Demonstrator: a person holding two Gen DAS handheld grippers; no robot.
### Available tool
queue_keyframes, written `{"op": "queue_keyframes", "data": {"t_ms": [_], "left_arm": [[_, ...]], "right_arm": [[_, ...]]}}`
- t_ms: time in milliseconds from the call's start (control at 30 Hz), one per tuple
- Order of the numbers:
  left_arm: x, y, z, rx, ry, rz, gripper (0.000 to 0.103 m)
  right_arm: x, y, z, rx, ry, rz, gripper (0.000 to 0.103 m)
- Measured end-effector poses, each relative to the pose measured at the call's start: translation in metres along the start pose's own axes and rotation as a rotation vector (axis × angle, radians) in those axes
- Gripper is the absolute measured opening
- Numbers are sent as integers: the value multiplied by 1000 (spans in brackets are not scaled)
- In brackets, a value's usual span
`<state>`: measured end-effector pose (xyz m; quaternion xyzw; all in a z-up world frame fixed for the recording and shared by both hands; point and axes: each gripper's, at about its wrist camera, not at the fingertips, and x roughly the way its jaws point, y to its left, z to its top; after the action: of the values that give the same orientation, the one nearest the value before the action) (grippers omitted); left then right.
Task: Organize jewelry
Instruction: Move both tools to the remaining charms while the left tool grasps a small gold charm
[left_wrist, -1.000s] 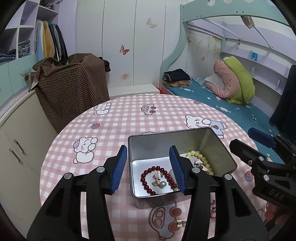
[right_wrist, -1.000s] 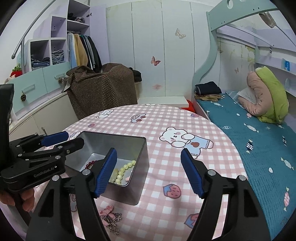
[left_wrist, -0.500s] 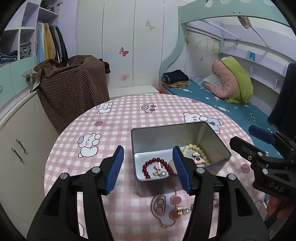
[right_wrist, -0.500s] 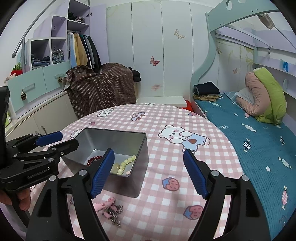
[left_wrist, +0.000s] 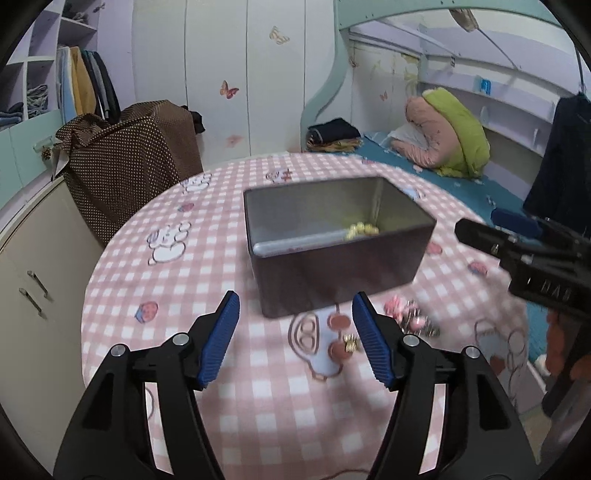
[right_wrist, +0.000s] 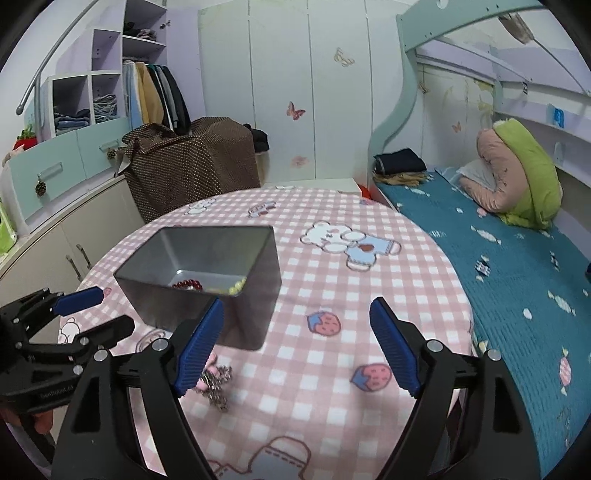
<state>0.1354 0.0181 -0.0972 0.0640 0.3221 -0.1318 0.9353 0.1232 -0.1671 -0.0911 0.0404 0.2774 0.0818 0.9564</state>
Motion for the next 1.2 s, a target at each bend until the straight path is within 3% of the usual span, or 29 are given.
{"op": "queue_keyframes", "data": {"t_ms": [233, 533, 700, 833, 1000, 1200], "left_arm": [[11, -3, -16, 1, 56, -20, 65], [17, -11, -21, 11, 66, -70, 63], [25, -14, -22, 13, 79, -93, 48], [30, -16, -22, 9, 84, -103, 44], [31, -3, -19, -57, 92, -146, 21], [30, 4, -21, -87, 92, -168, 9]], "right_arm": [[3, -1, -14, 15, 46, 1, 78], [7, 4, -23, 12, 80, 17, 78], [7, 5, -25, 8, 87, 24, 78], [8, 7, -26, 4, 95, 41, 78], [10, 9, -28, 7, 109, 79, 78], [8, 14, -27, -3, 110, 113, 78]]}}
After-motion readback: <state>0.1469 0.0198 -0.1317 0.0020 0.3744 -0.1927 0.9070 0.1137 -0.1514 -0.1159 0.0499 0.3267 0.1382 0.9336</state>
